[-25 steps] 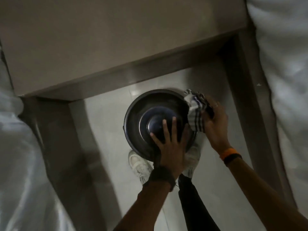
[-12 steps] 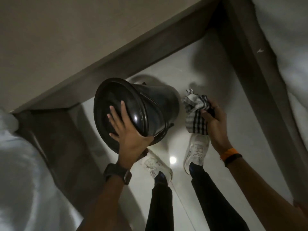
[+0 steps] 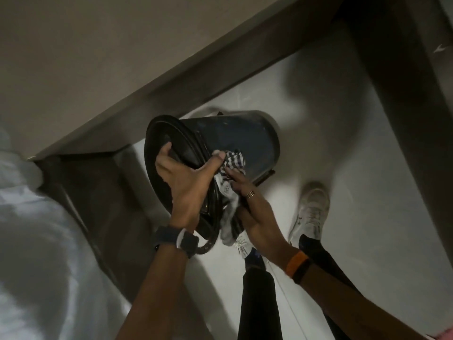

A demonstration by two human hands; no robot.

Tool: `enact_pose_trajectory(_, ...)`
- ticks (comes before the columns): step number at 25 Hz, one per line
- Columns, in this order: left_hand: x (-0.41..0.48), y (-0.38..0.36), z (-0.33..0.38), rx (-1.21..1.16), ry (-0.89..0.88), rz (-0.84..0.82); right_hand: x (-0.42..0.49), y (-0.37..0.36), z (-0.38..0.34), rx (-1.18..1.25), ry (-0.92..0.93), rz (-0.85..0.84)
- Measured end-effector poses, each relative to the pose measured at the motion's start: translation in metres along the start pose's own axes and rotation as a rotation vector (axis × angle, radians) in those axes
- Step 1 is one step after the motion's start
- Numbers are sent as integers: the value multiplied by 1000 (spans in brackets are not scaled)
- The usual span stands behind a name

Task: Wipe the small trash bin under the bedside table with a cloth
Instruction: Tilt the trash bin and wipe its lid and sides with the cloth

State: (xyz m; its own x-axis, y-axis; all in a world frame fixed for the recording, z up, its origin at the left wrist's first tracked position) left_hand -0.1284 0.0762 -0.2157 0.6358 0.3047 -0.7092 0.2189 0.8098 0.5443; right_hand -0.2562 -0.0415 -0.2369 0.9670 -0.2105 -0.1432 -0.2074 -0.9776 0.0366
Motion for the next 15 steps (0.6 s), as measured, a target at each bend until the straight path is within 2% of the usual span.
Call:
enact_pose_trajectory(2,5,-7,0,92,-8,-28,13,-11,8,-152,118,-62)
enact_pose_trajectory(3,6,-9,-2,96,-9,-60,24,-8,21,-205,111,-49)
enact_pose_trajectory(4,6,-10,-5,79,-11,-91,37,3,44,-228,42,17)
enact_pose_trajectory(6,2,-7,-12,44,-15,-119,58,41,100,-205,-217,233)
enact_pose_trajectory(8,-2,-3,-18,20,-8,-115,57,71,140,-104,-458,438)
enact_pose_trajectory(9,-1,-1,-20,3,3,-111,53,71,146,-37,-501,496)
enact_pose_trajectory(11,3,2,-19,-43,42,-117,36,41,127,38,-470,497)
enact_pose_trajectory(15,17,8,-8,-46,83,-109,-12,-49,49,193,-206,404)
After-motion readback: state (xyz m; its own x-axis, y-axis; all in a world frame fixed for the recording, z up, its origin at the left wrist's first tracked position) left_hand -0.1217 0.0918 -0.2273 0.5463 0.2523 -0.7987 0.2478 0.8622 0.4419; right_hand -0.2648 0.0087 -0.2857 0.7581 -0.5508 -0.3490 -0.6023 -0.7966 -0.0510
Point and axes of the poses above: each hand's wrist, its own x-axis towards the middle knuckle, its own y-axis out of the back of the hand, z = x × y, the point moved 10 cm from there along x, towards the middle knuckle, and after that the axes turned 14 degrees about y, right-handed, at the moved point
